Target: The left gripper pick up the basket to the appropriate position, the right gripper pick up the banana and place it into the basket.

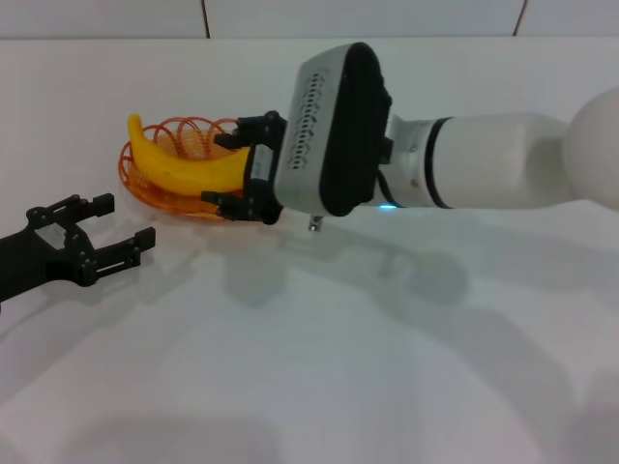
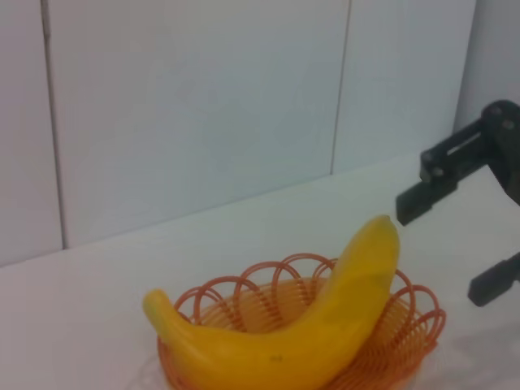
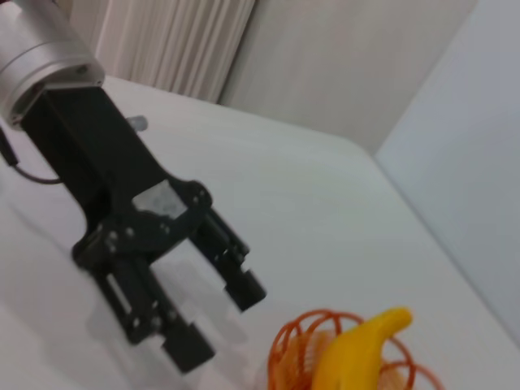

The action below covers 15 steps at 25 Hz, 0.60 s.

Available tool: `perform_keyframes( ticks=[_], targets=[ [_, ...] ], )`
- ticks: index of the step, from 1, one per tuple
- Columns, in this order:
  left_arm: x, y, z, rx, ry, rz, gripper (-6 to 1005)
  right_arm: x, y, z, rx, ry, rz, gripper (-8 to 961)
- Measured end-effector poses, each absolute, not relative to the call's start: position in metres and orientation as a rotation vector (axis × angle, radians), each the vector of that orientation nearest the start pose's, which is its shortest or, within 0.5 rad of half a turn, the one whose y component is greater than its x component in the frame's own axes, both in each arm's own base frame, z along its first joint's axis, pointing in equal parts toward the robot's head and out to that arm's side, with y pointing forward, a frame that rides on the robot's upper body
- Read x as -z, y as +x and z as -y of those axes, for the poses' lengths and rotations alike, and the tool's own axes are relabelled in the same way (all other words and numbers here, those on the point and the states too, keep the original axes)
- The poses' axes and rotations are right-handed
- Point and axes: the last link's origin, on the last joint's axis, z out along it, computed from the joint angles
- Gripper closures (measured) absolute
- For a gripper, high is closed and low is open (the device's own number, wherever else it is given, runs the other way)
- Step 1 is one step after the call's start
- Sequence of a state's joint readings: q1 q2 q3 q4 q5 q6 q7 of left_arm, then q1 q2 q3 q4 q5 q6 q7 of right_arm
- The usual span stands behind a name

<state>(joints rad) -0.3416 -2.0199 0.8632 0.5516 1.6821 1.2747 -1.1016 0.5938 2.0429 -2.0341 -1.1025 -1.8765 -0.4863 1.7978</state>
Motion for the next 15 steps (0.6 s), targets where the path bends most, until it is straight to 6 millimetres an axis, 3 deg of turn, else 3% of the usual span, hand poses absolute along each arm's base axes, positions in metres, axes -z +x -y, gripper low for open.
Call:
perform_keyframes(
  ticks=[15],
  targets=[
    [-0.008, -0.334, -0.310, 0.550, -2.420, 0.578, 193, 0.082, 0.140, -0.347, -0.338, -2.793, 0.049, 312]
  ],
)
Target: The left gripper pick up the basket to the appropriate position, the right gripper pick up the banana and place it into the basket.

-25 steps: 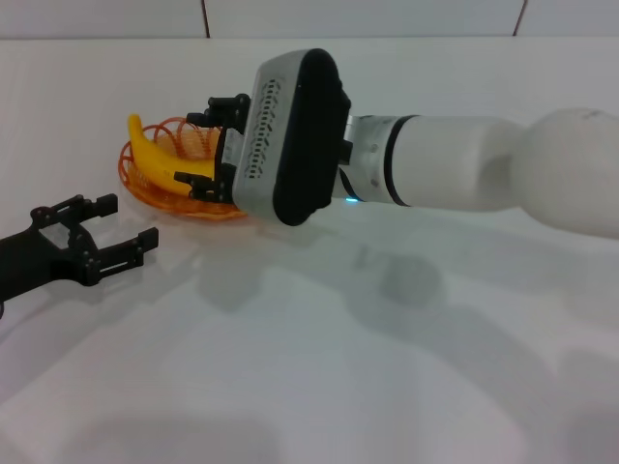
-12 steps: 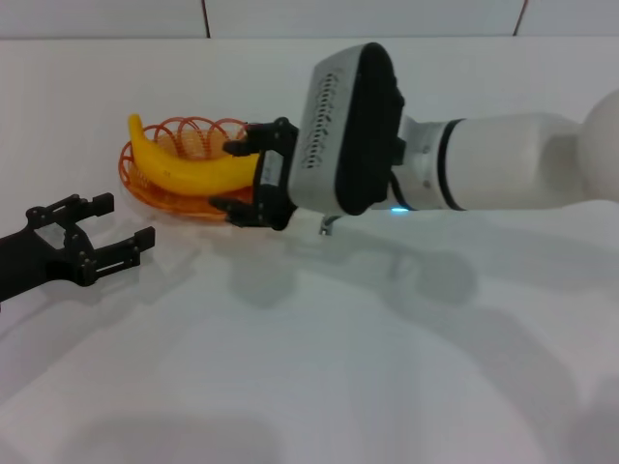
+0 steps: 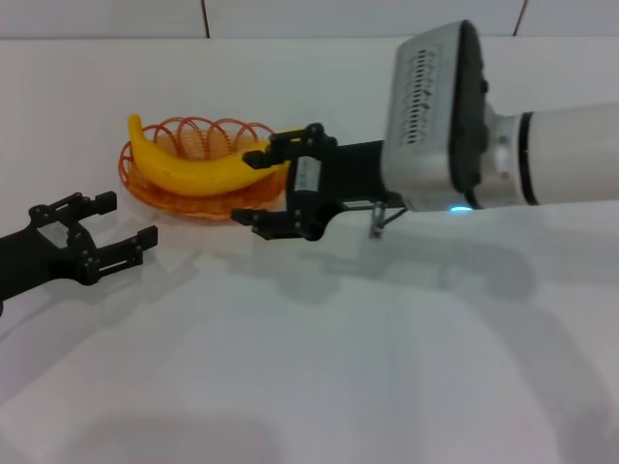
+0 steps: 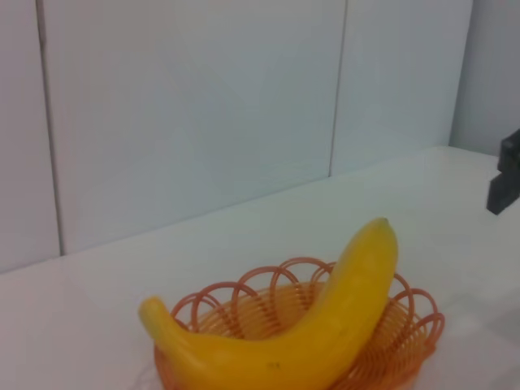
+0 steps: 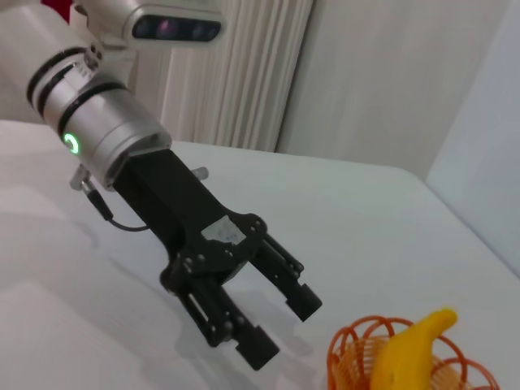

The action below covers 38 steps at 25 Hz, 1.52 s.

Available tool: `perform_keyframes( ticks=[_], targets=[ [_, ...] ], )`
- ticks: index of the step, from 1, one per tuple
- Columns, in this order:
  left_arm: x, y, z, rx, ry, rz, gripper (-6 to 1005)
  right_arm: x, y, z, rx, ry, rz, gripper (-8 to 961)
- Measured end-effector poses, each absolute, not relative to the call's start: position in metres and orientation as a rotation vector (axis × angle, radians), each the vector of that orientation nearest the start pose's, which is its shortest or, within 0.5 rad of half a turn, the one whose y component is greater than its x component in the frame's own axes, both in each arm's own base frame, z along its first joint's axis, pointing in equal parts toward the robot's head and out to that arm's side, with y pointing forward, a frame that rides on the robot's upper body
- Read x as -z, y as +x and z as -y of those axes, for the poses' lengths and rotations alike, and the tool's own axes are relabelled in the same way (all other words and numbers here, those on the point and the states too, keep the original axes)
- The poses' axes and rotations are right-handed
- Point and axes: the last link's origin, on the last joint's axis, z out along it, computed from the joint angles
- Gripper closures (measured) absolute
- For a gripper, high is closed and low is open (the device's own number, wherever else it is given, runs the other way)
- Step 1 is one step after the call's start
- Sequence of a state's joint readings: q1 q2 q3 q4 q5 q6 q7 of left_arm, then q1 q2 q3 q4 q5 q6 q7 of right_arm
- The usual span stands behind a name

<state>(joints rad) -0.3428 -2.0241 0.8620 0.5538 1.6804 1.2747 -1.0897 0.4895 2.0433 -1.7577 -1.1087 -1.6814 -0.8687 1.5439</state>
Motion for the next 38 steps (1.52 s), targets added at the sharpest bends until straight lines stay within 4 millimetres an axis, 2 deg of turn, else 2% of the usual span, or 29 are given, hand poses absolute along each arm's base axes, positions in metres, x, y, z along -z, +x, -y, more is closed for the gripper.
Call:
perform_keyframes(
  ticks=[8, 22, 28, 38],
  targets=[
    [-0.009, -0.333, -0.312, 0.556, -2.416, 0.574, 193, 0.065, 0.174, -0.354, -0.423, -2.783, -0.076, 312],
    [-0.011, -0.332, -0.311, 0.569, -2.415, 0.569, 193, 0.064, 0.214, -0.353, -0.394, -2.759, -0.253, 312],
    [-0.011, -0.332, -0.311, 0.570, -2.412, 0.571, 193, 0.061, 0.226, -0.349, -0.462, -2.748, -0.285, 312],
    [-0.012, -0.333, -0.311, 0.573, -2.402, 0.566, 193, 0.063, 0.238, -0.346, -0.452, -2.745, -0.312, 312]
  ],
)
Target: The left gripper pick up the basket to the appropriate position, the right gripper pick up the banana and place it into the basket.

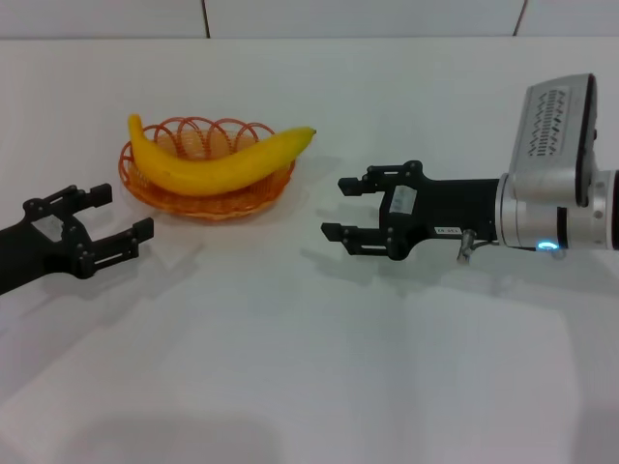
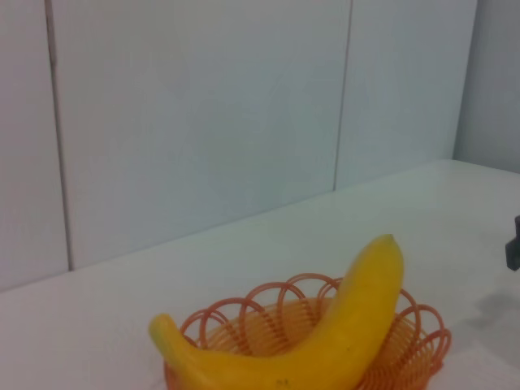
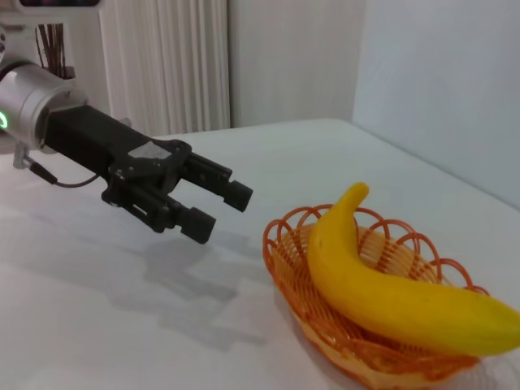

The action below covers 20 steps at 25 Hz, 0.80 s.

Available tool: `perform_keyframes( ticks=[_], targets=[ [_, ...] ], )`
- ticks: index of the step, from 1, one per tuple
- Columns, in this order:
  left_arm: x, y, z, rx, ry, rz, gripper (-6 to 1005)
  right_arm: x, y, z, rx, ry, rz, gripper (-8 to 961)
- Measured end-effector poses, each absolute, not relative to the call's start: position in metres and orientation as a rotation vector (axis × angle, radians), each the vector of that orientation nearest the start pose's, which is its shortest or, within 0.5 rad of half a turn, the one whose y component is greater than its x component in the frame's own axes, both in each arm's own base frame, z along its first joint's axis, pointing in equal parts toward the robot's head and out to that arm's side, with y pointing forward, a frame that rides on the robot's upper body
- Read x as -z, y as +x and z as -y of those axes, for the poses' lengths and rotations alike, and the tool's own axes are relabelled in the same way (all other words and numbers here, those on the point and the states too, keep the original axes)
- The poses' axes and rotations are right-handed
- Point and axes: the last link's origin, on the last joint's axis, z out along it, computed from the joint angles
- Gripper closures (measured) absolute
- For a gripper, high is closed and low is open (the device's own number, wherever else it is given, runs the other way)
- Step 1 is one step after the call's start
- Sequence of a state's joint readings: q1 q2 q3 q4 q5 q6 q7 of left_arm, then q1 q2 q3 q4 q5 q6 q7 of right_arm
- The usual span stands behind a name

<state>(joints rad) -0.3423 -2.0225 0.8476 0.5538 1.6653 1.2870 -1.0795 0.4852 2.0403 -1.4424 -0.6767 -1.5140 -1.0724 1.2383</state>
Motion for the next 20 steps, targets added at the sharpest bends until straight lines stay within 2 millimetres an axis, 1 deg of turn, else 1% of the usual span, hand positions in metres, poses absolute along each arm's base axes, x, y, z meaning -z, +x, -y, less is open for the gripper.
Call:
perform_keyframes(
  ticks=[6, 13, 20],
  targets=[
    [-0.0124, -0.3322, -0.3114, 0.583, -2.392, 0.561, 193, 0.0638, 0.2402, -0.3447, -0.451, -2.748, -0.324, 313],
    [-0.0136, -0.3322, -0.3117, 0.587, -2.383, 0.551, 193, 0.0624, 0.2394, -0.3417, -0.522, -2.741, -0.325, 313],
    [-0.0133, -0.3323, -0.3114, 0.585, -2.383, 0.545, 193, 0.0612, 0.2411, -0.3429, -0.526, -2.732, -0.321, 313]
  ],
)
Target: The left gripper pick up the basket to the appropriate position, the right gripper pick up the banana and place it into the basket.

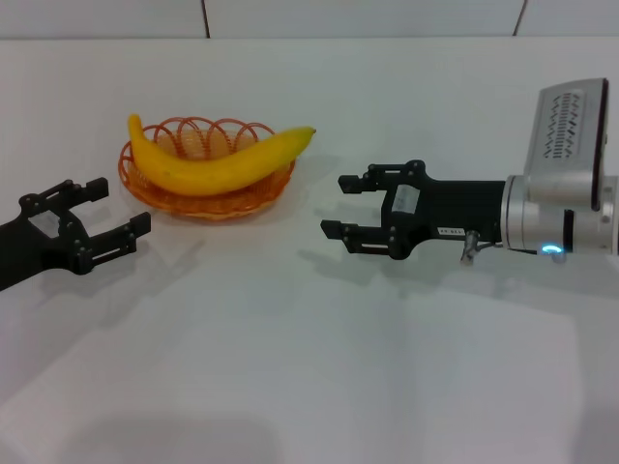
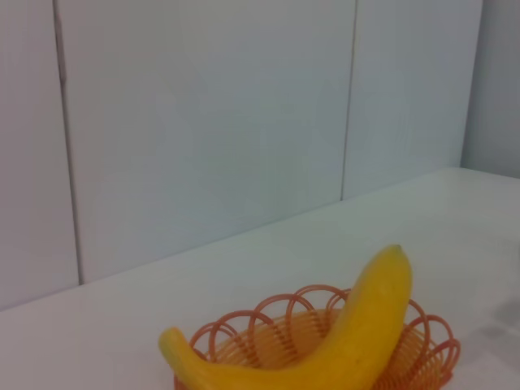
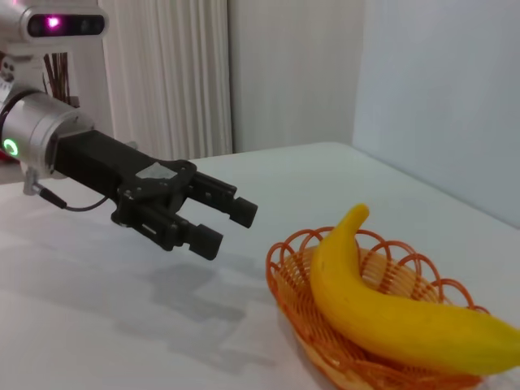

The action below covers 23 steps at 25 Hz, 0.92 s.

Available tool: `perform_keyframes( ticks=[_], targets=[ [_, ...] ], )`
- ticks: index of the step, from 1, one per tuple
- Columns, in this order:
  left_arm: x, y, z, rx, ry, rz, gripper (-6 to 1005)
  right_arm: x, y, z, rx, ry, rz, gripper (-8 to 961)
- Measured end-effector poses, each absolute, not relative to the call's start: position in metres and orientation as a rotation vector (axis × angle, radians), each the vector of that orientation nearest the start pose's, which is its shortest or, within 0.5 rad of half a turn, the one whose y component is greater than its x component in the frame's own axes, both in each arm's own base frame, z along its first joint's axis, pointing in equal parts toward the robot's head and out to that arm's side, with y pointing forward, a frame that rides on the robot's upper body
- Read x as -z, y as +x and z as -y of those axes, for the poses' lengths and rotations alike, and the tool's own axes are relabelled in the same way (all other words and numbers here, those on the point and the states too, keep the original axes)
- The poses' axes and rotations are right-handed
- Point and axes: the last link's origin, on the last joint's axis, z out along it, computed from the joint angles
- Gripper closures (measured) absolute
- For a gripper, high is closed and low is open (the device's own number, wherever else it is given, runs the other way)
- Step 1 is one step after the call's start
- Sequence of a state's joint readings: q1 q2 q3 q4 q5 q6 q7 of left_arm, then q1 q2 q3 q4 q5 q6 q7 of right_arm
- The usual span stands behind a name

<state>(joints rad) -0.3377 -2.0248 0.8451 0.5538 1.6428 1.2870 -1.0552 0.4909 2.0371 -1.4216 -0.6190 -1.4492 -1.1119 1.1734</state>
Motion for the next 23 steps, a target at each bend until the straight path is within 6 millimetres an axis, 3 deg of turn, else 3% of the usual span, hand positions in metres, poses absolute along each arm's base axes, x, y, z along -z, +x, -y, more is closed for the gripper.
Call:
perform_keyframes(
  ticks=[23],
  targets=[
    [-0.0124, -0.3302, -0.3130, 0.585, -2.388, 0.529, 193, 0.0609, 0.2403, -0.3439, -0.537, -2.721, -0.317, 312]
  ],
)
